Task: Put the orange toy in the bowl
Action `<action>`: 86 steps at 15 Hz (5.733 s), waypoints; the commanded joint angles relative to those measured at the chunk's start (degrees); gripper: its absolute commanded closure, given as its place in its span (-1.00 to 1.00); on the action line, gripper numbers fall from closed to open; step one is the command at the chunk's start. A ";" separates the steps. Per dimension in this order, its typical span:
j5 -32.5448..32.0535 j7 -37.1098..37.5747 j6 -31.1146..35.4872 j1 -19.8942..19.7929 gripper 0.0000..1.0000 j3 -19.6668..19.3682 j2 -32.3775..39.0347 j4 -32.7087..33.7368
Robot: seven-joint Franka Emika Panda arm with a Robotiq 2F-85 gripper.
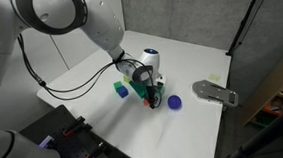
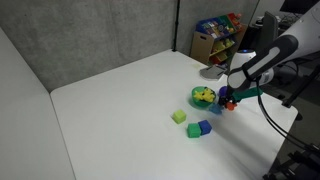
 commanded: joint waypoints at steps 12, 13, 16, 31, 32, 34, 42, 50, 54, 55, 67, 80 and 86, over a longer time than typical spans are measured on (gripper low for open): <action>-2.78 7.66 -14.02 -0.83 0.65 0.85 -6.67 11.12; -2.64 8.17 -13.76 -0.73 0.65 1.04 -6.35 11.65; -3.01 10.15 -12.43 -0.01 0.65 1.23 -5.18 13.02; -2.44 10.68 -15.11 -0.04 0.65 3.31 8.89 32.12; -2.40 10.66 -15.39 0.01 0.65 3.50 9.56 32.95; -2.45 10.60 -15.69 0.13 0.65 3.77 10.55 33.99; -2.46 9.80 -16.55 0.13 0.65 4.58 12.60 35.83; -2.65 9.31 -18.14 0.25 -0.98 4.97 11.73 34.89; -2.52 8.97 -18.26 0.09 -1.00 5.14 10.60 34.02; -2.46 8.77 -18.15 0.02 -1.00 5.24 10.11 33.59; 0.05 1.19 -17.99 -2.26 -1.00 8.66 2.50 27.77; -4.16 2.38 -25.68 0.68 -1.00 6.49 -12.00 12.56; -7.25 2.85 -28.40 1.61 -1.00 6.61 -21.04 4.40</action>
